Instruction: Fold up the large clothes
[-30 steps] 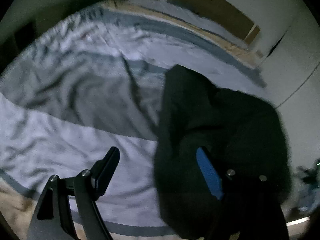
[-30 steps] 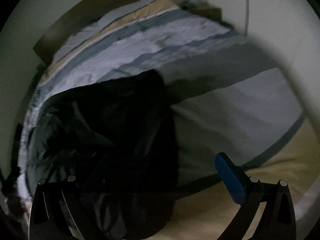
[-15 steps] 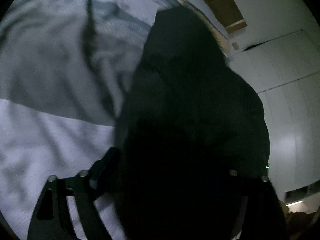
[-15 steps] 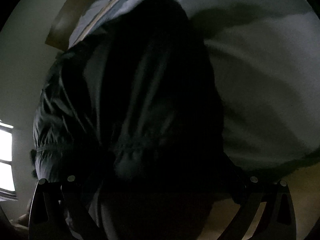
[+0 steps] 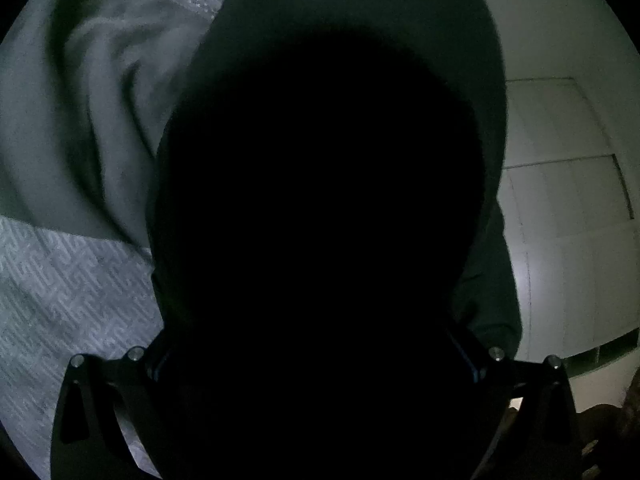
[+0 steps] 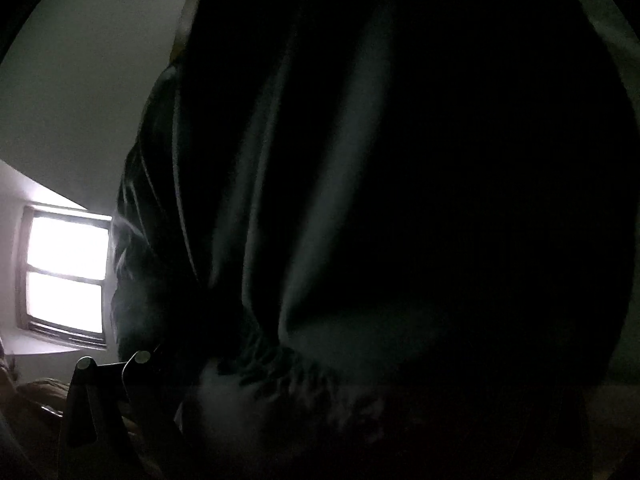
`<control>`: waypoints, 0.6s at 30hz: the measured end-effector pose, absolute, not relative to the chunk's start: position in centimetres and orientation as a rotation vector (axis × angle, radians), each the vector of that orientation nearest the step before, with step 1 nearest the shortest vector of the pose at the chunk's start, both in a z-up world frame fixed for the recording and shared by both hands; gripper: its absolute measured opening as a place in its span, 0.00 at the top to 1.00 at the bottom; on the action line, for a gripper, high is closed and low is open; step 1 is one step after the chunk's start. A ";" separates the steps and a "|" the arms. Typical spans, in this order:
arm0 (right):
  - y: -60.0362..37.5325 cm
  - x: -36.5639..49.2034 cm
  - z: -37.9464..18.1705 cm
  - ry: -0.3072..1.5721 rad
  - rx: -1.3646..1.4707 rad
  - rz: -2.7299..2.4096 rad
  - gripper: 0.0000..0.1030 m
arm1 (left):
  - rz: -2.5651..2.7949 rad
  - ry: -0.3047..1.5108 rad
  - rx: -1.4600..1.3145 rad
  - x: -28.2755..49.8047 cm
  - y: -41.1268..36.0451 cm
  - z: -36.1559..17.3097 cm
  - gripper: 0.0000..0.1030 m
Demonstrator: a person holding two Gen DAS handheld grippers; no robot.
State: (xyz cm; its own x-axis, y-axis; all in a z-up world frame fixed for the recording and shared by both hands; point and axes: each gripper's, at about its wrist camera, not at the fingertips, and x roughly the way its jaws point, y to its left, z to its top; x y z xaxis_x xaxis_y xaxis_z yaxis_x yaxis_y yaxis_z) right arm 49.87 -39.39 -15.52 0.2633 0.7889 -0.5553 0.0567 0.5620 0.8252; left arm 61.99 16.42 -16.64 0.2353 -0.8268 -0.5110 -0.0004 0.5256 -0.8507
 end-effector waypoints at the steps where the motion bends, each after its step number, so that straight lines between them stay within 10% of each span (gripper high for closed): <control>1: -39.4 49.8 -15.6 1.216 0.869 0.592 0.00 | -0.655 1.213 -0.846 62.0 16.1 -16.6 0.00; 9: -36.4 51.2 -15.3 1.232 0.823 0.570 0.00 | -0.598 1.219 -0.765 60.6 11.1 -15.2 0.13; 13: -34.4 51.9 -13.8 1.203 0.837 0.608 0.42 | -0.634 1.159 -0.811 59.5 9.8 -13.7 0.55; 18: -32.3 52.6 -10.4 1.172 0.776 0.640 0.71 | -0.634 1.090 -0.911 58.4 9.6 -12.3 0.69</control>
